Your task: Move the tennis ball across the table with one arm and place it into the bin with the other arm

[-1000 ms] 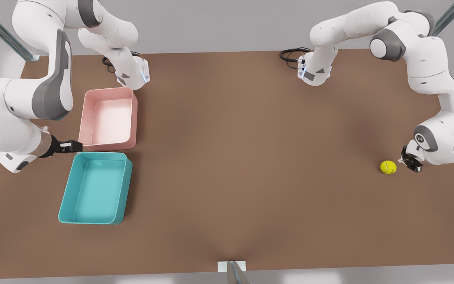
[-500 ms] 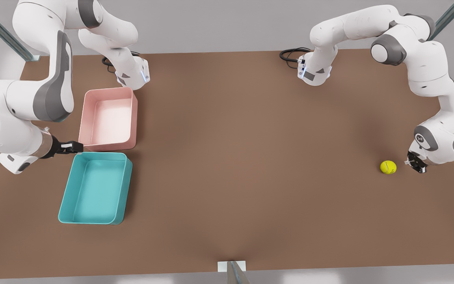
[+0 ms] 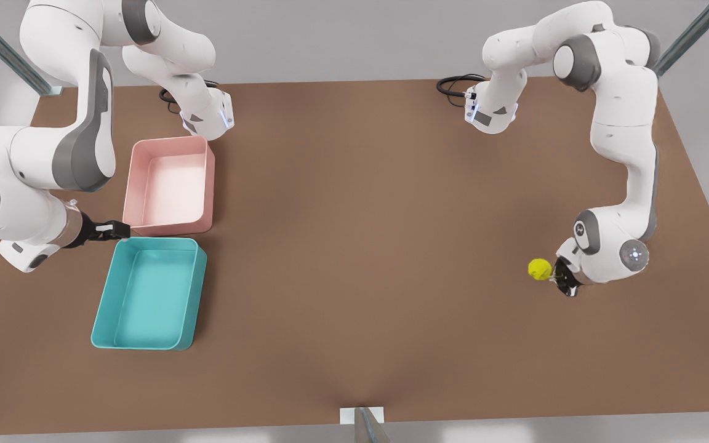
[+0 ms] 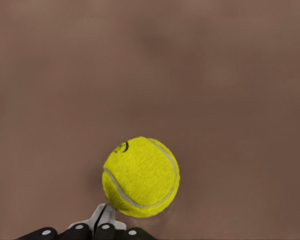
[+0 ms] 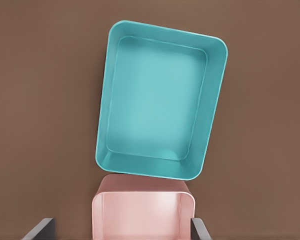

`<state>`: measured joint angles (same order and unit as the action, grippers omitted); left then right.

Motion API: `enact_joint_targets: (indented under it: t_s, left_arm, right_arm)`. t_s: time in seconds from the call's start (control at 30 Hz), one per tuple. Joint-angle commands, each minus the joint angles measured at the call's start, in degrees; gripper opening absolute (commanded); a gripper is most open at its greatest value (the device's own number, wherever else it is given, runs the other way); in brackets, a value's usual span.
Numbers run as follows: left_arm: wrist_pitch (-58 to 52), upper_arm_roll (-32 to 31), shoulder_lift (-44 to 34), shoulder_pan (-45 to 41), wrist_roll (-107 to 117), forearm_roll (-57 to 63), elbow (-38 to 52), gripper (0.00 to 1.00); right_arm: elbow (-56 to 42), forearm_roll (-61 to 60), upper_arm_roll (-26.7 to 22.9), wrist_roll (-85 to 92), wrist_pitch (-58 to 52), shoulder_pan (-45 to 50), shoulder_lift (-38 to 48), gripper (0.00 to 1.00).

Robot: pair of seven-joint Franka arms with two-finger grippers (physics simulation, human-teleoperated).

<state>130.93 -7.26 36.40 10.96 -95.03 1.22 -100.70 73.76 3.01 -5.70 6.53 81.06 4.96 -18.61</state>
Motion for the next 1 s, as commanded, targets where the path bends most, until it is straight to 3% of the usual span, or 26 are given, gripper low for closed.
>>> enact_joint_targets:
  t_s: [0.0,0.03,0.07,0.1,0.13,0.17,0.2,0.23,0.27,0.37,0.57,0.77,0.97]
  left_arm:
    - [-6.82,-3.11,-0.36,-0.06,81.23,1.76,0.94,0.21]
    - [-6.82,-3.11,-0.45,0.12,78.69,3.51,1.03,0.21]
    - [-7.17,-3.11,-0.36,-0.67,79.03,8.70,2.09,0.39]
    - [-9.10,-1.53,-0.71,-0.67,79.21,8.97,3.05,1.00]
    - [-12.71,2.33,-4.22,-1.20,80.17,6.26,3.14,1.00]
    - [-20.17,10.67,-11.42,-5.94,98.07,-17.90,3.32,1.00]
    - [-26.58,12.10,-19.51,-10.51,102.06,-7.15,3.14,1.00]
    - [-39.40,9.47,-22.51,-11.22,102.33,1.33,9.18,1.00]
    - [-49.79,9.02,-22.60,-11.22,103.55,1.59,17.63,1.00]
    - [-51.47,8.76,-21.81,-10.69,103.56,-3.16,20.98,1.00]
    - [-51.30,7.88,-18.03,-10.52,103.55,-3.24,24.50,1.00]
    - [-52.17,4.10,-19.08,-10.43,103.91,-3.77,24.85,1.00]
    - [-52.97,4.19,-18.64,-10.08,103.64,-3.68,24.85,1.00]
  right_arm:
    - [-0.02,-0.02,-0.02,0.15,-0.03,0.05,0.06,1.00]
    - [-0.02,-0.02,-0.02,0.15,-0.03,0.05,0.06,1.00]
    - [-0.10,-0.02,-0.02,0.15,-0.03,0.05,-0.20,1.00]
    - [-0.10,-0.02,-0.02,0.15,-0.03,0.05,-0.20,1.00]
    - [-0.10,-0.11,-0.02,0.15,-0.29,0.22,-0.11,1.00]
    - [-0.02,-0.20,0.33,0.06,-0.55,0.57,-0.11,1.00]
    - [-0.02,0.24,0.25,0.15,-0.64,1.80,-0.20,1.00]
    - [0.16,1.39,0.42,0.15,-0.64,1.98,-0.20,1.00]
    - [0.07,1.39,0.42,-0.12,-0.64,1.98,-0.38,1.00]
    - [-0.01,0.42,0.60,0.24,0.23,3.03,-1.95,1.00]
    - [-0.37,-10.48,0.86,-0.56,17.54,7.07,-12.41,1.00]
    - [-0.54,-10.66,1.21,-4.94,38.72,17.62,-21.64,1.00]
    - [-4.59,-10.48,1.21,-8.20,48.13,20.17,-29.90,1.00]
